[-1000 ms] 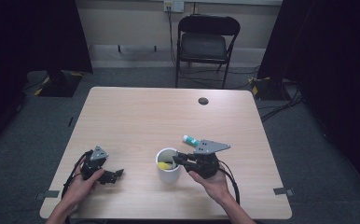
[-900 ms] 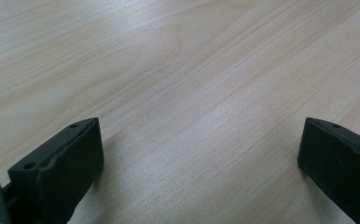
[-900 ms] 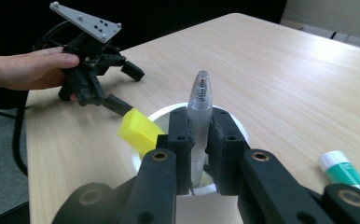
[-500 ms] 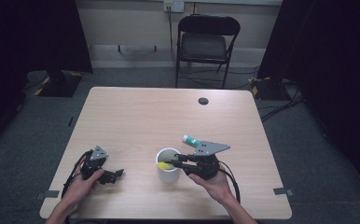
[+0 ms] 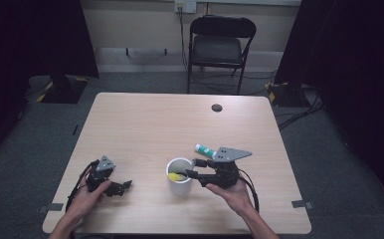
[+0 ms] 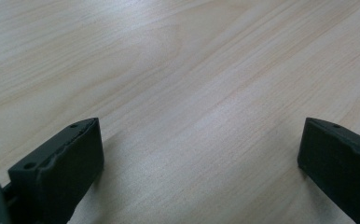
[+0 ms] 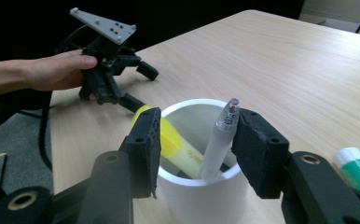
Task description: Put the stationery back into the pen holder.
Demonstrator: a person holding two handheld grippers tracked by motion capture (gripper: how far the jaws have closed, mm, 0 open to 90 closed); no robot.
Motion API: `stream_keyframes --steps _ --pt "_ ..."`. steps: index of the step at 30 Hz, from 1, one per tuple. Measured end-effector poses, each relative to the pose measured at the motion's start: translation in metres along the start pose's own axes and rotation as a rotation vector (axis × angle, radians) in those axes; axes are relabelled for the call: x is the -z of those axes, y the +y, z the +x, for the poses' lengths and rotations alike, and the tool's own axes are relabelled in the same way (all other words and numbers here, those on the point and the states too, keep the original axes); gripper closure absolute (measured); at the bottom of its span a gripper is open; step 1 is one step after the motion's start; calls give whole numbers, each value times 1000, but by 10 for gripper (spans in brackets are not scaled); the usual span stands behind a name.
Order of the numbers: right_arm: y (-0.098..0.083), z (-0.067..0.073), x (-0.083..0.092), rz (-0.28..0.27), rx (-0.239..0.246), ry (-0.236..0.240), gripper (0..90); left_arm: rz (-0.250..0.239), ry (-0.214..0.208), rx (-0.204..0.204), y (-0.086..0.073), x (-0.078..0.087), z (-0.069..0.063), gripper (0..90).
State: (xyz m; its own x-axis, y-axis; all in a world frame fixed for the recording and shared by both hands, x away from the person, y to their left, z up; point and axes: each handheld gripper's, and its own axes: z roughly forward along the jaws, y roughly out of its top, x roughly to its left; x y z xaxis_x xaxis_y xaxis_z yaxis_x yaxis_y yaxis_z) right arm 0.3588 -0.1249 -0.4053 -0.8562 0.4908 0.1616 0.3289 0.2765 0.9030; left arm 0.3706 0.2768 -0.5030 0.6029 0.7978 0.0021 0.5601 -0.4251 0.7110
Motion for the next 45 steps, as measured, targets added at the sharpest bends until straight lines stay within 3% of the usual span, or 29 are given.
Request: stream_keyframes --steps 11,27,33,42,45 --pt "-1 -22 17 -24 -54 -62 480 3 0 0 0 0 0 0" --pt "-14 -56 26 -12 -122 -148 562 3 0 0 0 0 0 0" --pt "-18 -65 23 11 -133 -167 574 2 0 0 0 0 0 0" --pt "-32 -96 9 80 -160 -243 592 -1 -1 0 0 0 0 0" --pt "-37 -104 2 93 -169 -249 599 -1 0 -1 0 0 0 0"
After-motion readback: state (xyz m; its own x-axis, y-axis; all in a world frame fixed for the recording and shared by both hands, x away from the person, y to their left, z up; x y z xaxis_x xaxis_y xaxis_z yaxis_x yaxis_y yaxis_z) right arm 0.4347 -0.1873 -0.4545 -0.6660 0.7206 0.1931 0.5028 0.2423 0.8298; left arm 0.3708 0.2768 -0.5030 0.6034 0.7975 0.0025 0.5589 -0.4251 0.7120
